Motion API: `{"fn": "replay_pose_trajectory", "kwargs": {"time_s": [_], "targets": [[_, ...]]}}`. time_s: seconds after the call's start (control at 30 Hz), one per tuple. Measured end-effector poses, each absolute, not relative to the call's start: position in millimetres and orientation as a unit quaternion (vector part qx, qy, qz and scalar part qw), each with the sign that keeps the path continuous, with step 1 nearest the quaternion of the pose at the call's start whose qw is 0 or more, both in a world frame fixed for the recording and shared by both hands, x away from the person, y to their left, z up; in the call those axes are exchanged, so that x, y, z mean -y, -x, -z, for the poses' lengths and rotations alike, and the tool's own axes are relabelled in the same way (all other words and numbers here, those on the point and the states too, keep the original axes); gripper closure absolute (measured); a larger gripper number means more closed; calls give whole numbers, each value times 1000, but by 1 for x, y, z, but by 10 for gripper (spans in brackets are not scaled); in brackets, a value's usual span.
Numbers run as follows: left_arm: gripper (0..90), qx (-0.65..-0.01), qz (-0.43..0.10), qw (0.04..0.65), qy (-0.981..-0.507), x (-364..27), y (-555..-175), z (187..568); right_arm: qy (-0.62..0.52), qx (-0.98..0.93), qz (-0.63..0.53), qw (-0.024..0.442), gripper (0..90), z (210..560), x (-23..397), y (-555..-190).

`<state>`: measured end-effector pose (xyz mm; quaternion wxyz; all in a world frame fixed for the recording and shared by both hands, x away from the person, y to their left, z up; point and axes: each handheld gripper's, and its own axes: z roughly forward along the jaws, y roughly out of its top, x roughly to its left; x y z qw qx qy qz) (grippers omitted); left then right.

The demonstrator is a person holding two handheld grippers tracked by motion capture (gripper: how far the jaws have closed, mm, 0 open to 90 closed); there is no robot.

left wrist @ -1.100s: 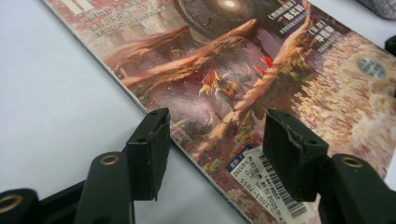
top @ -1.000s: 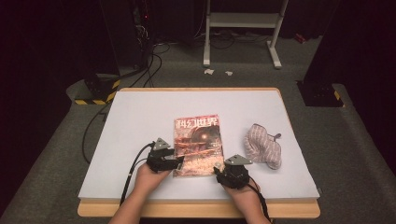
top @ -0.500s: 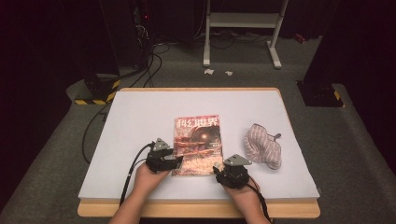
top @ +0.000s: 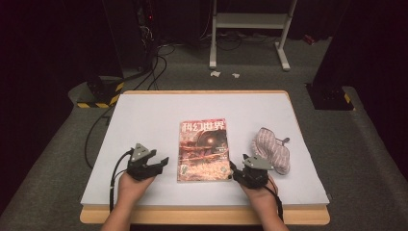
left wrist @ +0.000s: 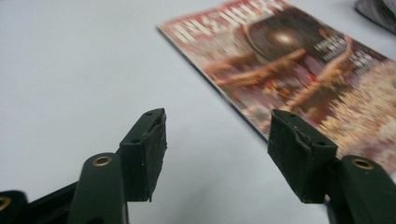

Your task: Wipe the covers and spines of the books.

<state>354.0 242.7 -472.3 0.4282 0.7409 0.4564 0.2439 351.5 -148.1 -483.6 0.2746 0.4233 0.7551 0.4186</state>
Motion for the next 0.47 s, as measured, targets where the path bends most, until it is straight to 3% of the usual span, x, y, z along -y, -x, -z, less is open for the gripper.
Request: {"fn": "replay_pose_trajectory", "kwargs": {"time_s": [0.2, 0.47], "targets": [[349, -477, -275, 440, -709, -270, -343, 460, -444, -728, -429, 299, 412, 474, 170, -361], [334, -481, -272, 434, -711, -275, -341, 461, -446, -726, -426, 305, 411, 473, 172, -366]]}}
